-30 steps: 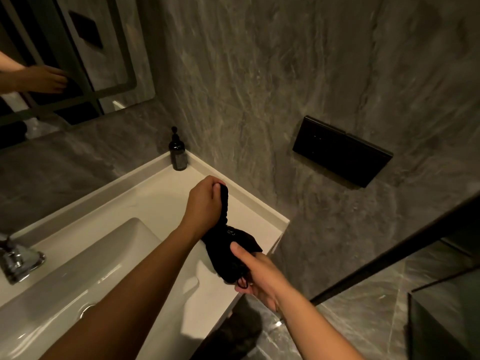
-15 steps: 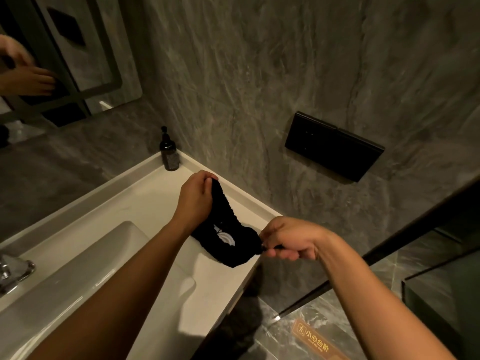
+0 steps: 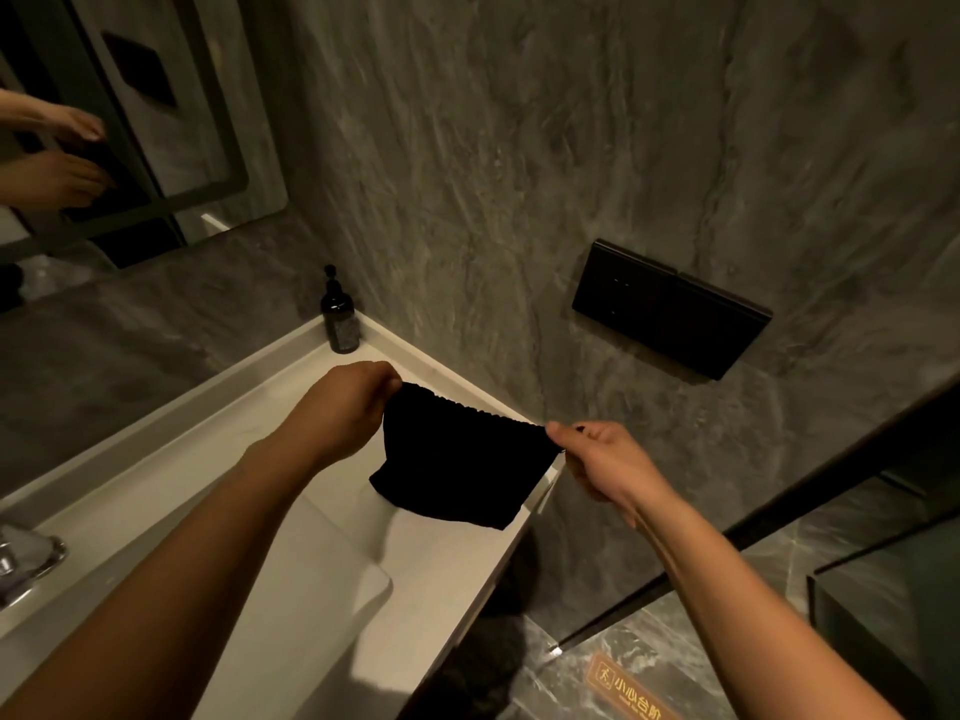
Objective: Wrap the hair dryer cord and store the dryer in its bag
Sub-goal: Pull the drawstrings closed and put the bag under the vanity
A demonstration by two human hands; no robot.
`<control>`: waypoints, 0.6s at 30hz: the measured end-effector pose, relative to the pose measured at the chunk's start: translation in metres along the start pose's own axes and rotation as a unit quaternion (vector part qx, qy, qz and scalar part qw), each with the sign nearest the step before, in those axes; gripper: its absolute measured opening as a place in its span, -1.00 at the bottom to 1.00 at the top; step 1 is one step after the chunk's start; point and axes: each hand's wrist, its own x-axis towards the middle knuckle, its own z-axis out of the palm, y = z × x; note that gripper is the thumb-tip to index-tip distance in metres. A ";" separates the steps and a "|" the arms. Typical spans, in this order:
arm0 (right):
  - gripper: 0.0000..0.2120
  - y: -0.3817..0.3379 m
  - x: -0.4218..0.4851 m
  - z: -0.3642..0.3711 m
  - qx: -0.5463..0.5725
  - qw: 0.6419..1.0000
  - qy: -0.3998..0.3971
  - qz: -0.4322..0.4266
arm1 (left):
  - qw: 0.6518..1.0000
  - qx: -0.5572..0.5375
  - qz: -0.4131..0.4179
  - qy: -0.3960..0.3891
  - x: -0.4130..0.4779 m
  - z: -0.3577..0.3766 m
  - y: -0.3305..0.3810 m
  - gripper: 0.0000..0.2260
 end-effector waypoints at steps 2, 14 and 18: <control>-0.63 0.002 0.003 -0.001 0.047 0.999 0.002 -0.010 | 1.000 0.016 0.002 0.004 0.000 -0.004 -0.002 -0.81; -0.60 0.020 0.001 -0.057 0.282 0.954 0.100 0.008 | 0.993 -0.041 -0.074 0.085 -0.012 -0.013 -0.029 -0.81; -0.60 0.031 -0.003 -0.068 0.327 0.934 0.140 0.007 | 0.986 -0.022 -0.107 0.126 -0.015 -0.017 -0.044 -0.82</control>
